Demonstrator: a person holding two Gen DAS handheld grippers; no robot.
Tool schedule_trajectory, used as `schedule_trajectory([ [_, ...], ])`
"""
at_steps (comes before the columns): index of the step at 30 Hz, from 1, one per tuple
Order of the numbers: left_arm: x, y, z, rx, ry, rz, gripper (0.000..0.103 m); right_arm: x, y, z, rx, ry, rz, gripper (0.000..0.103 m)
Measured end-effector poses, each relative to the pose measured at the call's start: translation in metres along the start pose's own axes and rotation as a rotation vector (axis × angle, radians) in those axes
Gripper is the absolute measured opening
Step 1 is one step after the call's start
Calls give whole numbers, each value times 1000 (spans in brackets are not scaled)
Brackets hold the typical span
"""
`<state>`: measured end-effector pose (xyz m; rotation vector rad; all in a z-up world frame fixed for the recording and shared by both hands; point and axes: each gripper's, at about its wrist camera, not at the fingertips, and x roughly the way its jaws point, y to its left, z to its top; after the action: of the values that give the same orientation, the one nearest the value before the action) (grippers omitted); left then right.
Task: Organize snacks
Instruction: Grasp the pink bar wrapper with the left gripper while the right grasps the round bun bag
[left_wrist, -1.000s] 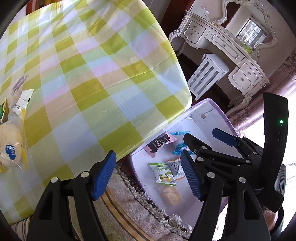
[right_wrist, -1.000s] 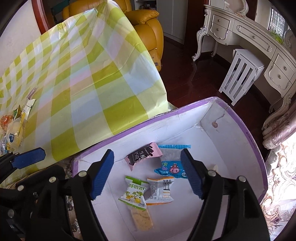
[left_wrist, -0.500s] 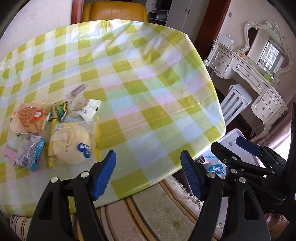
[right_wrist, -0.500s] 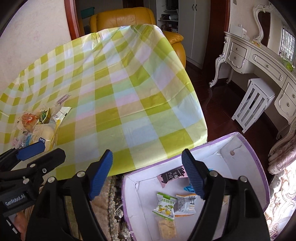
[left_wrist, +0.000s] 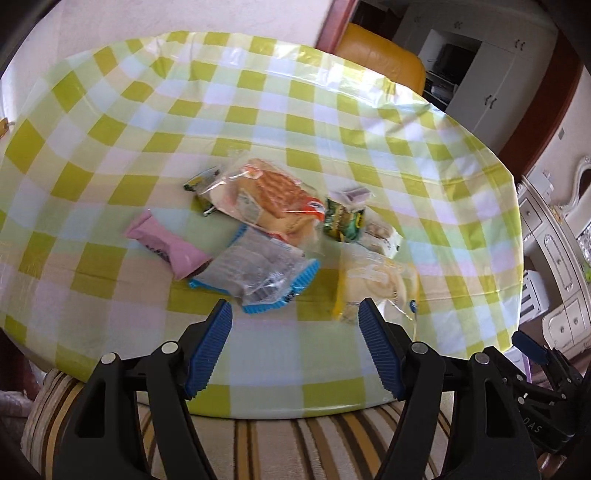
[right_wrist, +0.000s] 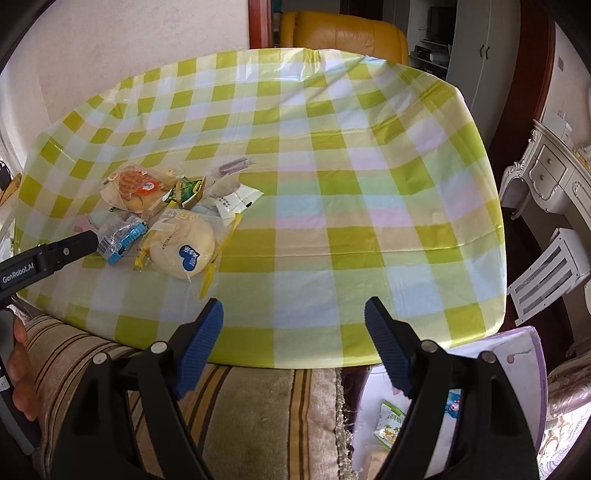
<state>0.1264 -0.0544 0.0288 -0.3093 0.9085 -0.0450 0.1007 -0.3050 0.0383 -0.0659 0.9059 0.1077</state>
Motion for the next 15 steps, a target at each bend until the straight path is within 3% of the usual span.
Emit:
schedule_trajectory([
  [8, 13, 65, 14, -153, 34, 48, 62, 11, 50, 17, -178, -8, 54, 91],
  [15, 36, 90, 22, -218, 87, 61, 58, 35, 85, 29, -299, 11, 65, 92],
])
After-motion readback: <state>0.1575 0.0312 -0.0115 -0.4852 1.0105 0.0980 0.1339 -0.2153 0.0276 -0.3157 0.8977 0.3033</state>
